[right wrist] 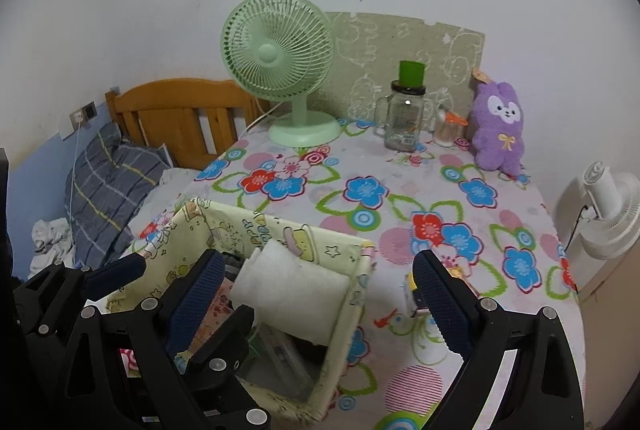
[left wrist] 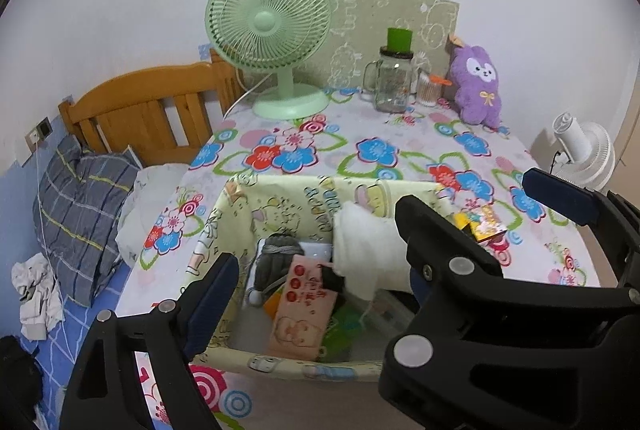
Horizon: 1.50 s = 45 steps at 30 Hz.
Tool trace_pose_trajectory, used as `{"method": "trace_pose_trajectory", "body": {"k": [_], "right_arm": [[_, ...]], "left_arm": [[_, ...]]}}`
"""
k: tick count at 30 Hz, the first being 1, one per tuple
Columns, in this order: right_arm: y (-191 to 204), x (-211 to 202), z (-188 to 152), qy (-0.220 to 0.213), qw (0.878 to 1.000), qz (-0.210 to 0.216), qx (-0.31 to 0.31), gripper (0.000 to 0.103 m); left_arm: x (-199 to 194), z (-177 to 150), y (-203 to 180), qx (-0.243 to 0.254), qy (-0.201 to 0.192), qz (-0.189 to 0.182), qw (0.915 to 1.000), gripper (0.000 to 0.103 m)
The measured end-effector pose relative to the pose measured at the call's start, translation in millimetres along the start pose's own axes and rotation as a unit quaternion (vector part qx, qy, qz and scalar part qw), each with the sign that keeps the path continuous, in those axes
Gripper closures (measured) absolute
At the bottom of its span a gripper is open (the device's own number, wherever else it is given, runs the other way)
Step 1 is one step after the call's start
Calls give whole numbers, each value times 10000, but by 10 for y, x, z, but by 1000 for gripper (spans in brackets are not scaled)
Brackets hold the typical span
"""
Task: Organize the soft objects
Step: 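Lower the pink pack and towel into the box and open both tools, then withdraw both tools from the box back over the table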
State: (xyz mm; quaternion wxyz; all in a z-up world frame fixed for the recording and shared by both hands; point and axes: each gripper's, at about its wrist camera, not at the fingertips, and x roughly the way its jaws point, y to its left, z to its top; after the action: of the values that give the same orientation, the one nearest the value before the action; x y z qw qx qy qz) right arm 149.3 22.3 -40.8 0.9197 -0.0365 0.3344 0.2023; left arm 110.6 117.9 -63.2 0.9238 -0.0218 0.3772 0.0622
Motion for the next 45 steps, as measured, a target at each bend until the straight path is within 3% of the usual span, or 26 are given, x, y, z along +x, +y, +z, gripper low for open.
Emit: {"method": "trace_pose_trajectory", "body": {"k": [25,45], "right_arm": [[-519,-707,-129,-418,9988,-231,129,6],[-985,-1046,-438,-518,9971,-489,264,6]], "left_arm": [[-490,-37,-650,294,-417,-273,9983,2],[-622,-244,-1208,469,-421,-572,9964,1]]}}
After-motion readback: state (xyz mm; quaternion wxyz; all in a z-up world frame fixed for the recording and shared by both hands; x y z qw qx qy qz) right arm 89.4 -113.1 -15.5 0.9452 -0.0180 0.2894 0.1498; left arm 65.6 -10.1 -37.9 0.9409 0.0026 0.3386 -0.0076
